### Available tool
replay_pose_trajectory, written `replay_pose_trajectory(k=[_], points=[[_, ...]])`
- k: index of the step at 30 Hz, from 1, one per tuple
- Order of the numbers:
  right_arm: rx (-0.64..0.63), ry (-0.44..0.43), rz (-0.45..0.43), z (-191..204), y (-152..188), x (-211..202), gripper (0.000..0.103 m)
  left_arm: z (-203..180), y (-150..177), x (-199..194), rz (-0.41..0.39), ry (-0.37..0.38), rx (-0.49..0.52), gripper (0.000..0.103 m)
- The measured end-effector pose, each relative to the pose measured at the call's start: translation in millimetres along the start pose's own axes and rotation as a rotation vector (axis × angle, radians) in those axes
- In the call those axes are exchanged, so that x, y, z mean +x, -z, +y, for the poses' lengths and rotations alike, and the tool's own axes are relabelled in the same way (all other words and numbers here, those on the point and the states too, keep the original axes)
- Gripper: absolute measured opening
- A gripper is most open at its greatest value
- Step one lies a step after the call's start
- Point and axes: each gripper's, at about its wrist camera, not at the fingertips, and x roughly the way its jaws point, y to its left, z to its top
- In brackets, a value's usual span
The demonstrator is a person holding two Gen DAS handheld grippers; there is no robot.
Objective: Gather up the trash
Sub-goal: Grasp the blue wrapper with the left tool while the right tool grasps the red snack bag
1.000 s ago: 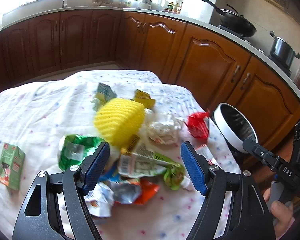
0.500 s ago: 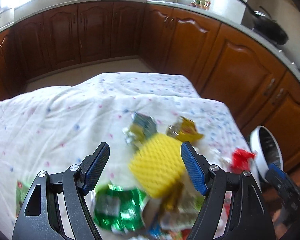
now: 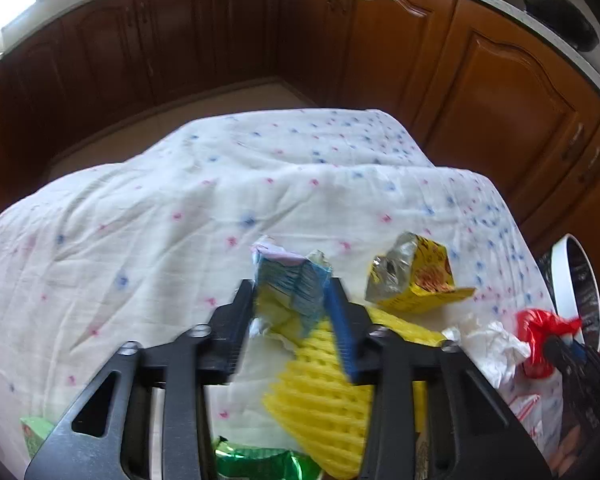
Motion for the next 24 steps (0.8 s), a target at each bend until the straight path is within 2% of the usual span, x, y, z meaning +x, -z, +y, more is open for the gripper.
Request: replay_pose_trajectory(k=[1,4,8,12,19,24], points=[[0.0,-0.008,0.0,0,1,0,0.014,-1,1,-2,-0.011,-0.004,0.008,0.032],[-0.008,-0.01,-0.022,1,4,-7,0.012,-3,2,-13,-0.036,0.008,0.015,0.026],[0.002,-0.036,-0.053,-1,5,-25,0.011,0,1,-40,-0.096,0.019,-0.015,0.025],[0.026,-0.056,-0.1,-8,6,-49,0.011,0,3,-76,-0.166,0.062,-0.038,0.025],[0.047,-0.074,-0.158,-15,13,-91,0.011,-28,21,-131,-0.243,0.184,-0.008,0.025],[0.067,-0.073,-0.189,-25,22,-118,0.011,-60,42,-150,-0.239,0.285,0.044,0.025]])
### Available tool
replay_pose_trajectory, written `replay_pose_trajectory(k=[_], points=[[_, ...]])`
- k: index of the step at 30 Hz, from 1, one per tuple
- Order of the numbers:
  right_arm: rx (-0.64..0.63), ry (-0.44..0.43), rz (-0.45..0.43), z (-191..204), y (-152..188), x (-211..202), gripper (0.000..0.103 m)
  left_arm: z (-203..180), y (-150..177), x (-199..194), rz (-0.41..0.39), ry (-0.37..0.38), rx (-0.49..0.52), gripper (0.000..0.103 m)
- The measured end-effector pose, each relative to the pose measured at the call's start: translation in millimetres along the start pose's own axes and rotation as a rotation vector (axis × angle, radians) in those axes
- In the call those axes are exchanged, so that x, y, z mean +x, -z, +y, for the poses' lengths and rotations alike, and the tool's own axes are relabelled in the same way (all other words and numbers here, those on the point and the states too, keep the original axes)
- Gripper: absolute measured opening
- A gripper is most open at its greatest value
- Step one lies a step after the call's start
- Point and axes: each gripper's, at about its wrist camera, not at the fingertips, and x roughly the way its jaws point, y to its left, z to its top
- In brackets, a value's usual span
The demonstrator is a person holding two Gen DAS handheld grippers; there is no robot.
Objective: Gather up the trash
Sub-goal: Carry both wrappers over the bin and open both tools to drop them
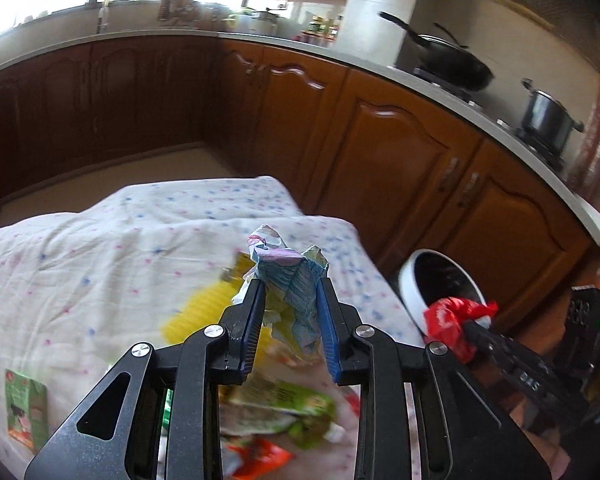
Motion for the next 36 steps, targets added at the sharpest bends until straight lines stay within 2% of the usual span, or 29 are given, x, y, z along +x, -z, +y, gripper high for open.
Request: replay_pose_trajectory(k=[3,7,20,27,36], points=[[0.013,0.014,-0.018,-8,2,-15,0.011,-23,12,1,0.026,0.057,0.027,0.025],[0.04,0.036,-0.034,-22,5,-29,0.011,-51,28,12,0.066,0.092,0.074,0.025],[0.098,0.095,-0.056,-59,17,-54,0.011,-99,55,30,0.122,0.136,0.157,0.025],[0.127,0.111,-0.075,-77,11,-62,0.012,-123,56,43,0.144,0.155,0.194,0.025],[0.143,0.148,-0.103,-97,-8,-61,0.012,-160,40,68,0.154,0.179,0.258,0.025]])
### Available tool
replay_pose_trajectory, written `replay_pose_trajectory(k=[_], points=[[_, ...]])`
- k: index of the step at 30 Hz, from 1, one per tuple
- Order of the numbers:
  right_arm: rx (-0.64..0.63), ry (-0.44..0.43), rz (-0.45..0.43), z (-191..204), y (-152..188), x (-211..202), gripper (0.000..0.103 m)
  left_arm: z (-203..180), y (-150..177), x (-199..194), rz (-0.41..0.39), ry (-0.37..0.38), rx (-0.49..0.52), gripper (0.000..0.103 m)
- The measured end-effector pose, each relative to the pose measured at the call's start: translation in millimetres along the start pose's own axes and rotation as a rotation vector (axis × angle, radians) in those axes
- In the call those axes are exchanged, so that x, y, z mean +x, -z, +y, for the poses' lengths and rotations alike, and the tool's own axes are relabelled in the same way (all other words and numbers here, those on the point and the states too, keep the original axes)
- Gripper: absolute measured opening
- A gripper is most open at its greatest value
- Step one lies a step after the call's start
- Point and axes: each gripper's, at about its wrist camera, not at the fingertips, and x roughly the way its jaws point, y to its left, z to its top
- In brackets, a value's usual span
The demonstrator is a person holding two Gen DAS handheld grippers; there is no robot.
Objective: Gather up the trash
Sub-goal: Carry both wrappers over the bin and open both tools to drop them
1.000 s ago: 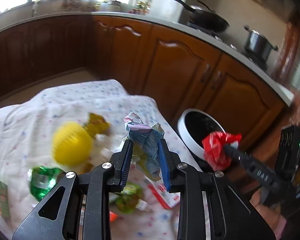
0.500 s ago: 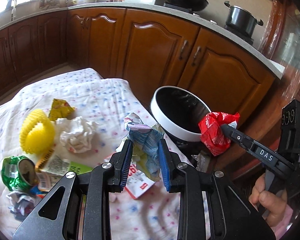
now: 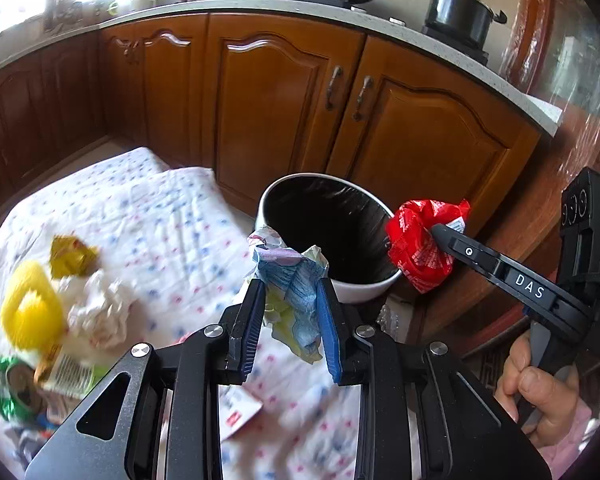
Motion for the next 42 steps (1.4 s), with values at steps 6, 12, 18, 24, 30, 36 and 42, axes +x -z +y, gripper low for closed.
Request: replay_pose_trajectory(k=[6,12,18,24,30,36,42], points=[[0.016,0.022,-0.002,-13,-13,9,0.012,-16,-22,17,0.0,0.008,0.039,0.025],[0.043,0.039,0.018,-29,-23,26,0.012,-27,-38,47,0.027,0.013,0.06,0.025],[0.041,0.061,0.055,-37,-28,43,0.013,-32,-44,74,0.059,0.004,0.07,0.027],[0.044,0.085,0.089,-47,-25,60,0.016,-30,-42,92,0.103,0.005,0.066,0.036],[0.078,0.076,0.112,-59,-25,69,0.045,-35,-40,95,0.097,-0.002,0.068,0.058],[0.092,0.062,0.088,-61,-20,53,0.053,-24,-28,80,0.087,-0.011,0.024,0.061],[0.116,0.033,0.05,-52,-4,33,0.081,-3,-4,53,0.053,-0.036,-0.041,0.062]])
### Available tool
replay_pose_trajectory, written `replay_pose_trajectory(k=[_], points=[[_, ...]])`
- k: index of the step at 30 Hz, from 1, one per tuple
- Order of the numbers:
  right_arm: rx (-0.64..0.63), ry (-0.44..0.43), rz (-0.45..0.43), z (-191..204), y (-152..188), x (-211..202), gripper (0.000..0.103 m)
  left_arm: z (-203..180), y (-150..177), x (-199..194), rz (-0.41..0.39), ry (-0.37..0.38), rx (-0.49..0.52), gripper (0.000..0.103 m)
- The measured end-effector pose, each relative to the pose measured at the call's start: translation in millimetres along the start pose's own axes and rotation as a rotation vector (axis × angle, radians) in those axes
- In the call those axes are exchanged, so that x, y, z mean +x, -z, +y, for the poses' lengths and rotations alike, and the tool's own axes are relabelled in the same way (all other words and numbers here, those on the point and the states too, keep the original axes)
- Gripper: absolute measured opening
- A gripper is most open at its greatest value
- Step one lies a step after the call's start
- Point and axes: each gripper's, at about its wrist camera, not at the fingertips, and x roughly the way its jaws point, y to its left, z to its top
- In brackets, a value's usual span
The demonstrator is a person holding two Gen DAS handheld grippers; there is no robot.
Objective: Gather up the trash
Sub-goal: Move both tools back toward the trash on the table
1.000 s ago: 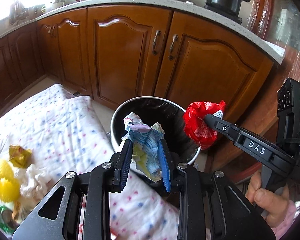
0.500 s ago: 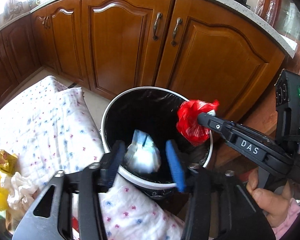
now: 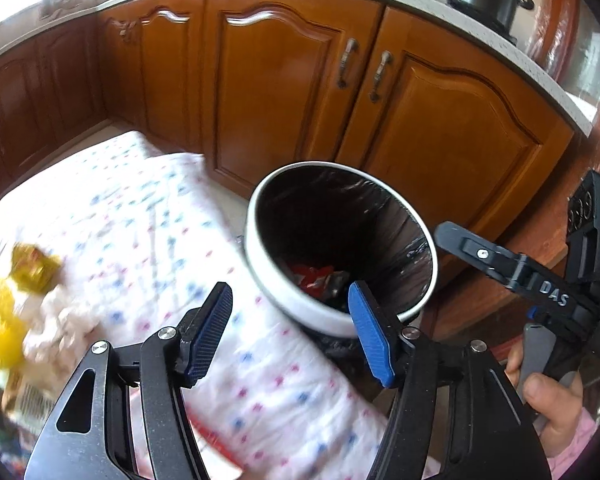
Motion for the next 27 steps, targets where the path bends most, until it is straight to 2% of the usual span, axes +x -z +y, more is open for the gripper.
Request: replay_pose_trajectory(k=[13,27], points=[[-0.044,-0.046,0.012,47,51,-17,0.087,59,64,-71,-0.09,-0.081,-0.135,0.071],[-0.154,-0.11,0.047,107,95,-24,0.087,119,115,-120,-0.118,-0.145,-0.245,0.071]])
